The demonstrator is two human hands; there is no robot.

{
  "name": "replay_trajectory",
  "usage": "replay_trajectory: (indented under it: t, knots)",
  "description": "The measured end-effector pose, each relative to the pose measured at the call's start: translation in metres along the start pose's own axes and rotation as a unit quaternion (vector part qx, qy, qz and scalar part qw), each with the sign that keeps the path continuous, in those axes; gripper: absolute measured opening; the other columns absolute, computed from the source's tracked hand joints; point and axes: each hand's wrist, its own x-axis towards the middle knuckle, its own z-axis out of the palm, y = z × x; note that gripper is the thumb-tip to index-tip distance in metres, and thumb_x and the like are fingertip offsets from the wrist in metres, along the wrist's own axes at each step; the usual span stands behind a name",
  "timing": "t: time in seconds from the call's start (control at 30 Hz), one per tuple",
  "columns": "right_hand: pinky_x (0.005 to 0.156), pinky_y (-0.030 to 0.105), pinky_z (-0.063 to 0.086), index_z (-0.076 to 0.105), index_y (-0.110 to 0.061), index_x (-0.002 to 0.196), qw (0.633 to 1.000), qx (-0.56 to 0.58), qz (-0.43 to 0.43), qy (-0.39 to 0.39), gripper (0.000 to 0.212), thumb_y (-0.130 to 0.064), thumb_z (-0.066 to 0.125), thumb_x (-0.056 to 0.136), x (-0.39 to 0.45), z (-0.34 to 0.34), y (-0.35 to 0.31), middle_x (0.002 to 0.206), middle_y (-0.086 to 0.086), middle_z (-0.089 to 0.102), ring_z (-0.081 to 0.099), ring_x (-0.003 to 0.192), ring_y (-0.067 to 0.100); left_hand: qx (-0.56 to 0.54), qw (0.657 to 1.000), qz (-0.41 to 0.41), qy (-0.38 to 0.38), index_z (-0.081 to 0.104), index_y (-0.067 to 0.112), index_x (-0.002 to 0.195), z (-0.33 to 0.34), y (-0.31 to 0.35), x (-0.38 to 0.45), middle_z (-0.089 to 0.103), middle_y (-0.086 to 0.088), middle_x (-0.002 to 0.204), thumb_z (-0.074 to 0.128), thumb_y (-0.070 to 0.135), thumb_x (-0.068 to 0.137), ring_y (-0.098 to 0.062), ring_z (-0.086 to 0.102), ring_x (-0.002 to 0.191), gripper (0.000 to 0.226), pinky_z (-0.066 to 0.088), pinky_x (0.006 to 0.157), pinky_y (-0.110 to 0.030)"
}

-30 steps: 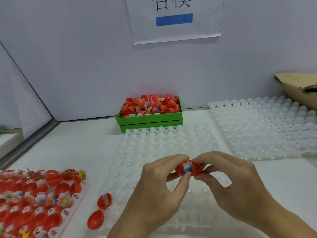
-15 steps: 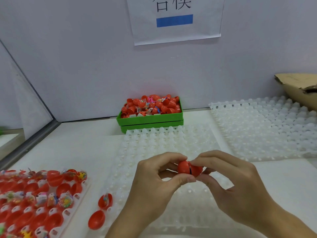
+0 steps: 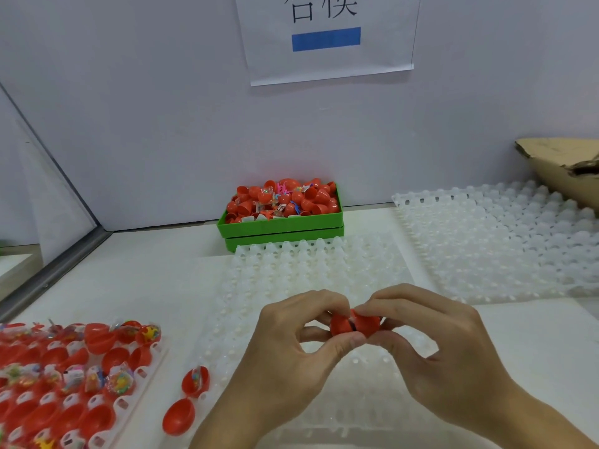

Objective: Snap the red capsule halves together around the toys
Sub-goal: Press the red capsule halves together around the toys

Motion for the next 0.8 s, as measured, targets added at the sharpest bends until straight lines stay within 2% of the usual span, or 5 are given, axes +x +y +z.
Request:
replay_trajectory:
  t: [0.1,0.23,0.43,0.63,0.8]
  knots:
    - [0.068,0.017,0.055,0.075,-0.012,0.098,1.0,0.005,-0.001,-0.004,0.025,-0.001,0.075,0.077,0.0,0.001,0.0,0.094,-0.007,0.068,0.065,0.077,0.003,0.012,1.0,-0.002,-0.02,0.07,0.027,0.091,-0.001,0.0,0.0,0.067,0.011,0.088,0.074,0.022,0.084,-0.016,0.066,0.089,0.009,0.057,0.073,-0.019]
    - [0.069,0.016,0.055,0.075,-0.012,0.1,1.0,0.008,0.0,0.005,0.027,0.0,0.074,0.077,0.001,0.0,0.0,0.094,-0.007,0.068,0.066,0.079,0.003,0.011,1.0,-0.003,-0.007,0.071,0.026,0.094,0.001,0.002,-0.001,0.066,0.012,0.091,0.072,0.02,0.085,-0.016,0.065,0.092,0.011,0.058,0.073,-0.02]
    - [0.068,0.017,0.055,0.075,-0.014,0.101,1.0,0.005,0.001,0.018,0.029,0.0,0.074,0.076,0.003,-0.002,0.0,0.094,-0.005,0.068,0.066,0.079,0.005,-0.068,0.995,-0.062,0.044,0.06,0.039,0.101,0.008,0.003,0.0,0.073,0.01,0.093,0.078,0.022,0.074,-0.013,0.071,0.095,0.037,0.058,0.076,-0.021]
    - [0.067,0.019,0.054,0.075,-0.014,0.1,1.0,0.016,0.008,0.02,0.028,-0.003,0.076,0.075,0.005,-0.006,-0.001,0.093,-0.003,0.068,0.066,0.077,0.009,-0.151,0.982,-0.068,0.086,0.076,0.03,0.09,0.014,0.005,0.002,0.075,0.003,0.089,0.088,0.019,0.065,-0.018,0.072,0.089,0.03,0.058,0.073,-0.02]
    - [0.063,0.019,0.054,0.074,-0.014,0.097,0.999,0.026,0.032,0.027,0.027,-0.002,0.077,0.073,0.005,-0.005,-0.001,0.089,-0.008,0.068,0.065,0.079,0.007,-0.188,0.975,-0.081,0.081,0.078,0.028,0.098,0.015,0.007,0.002,0.077,0.001,0.094,0.085,0.017,0.063,-0.017,0.073,0.093,0.037,0.058,0.078,-0.021]
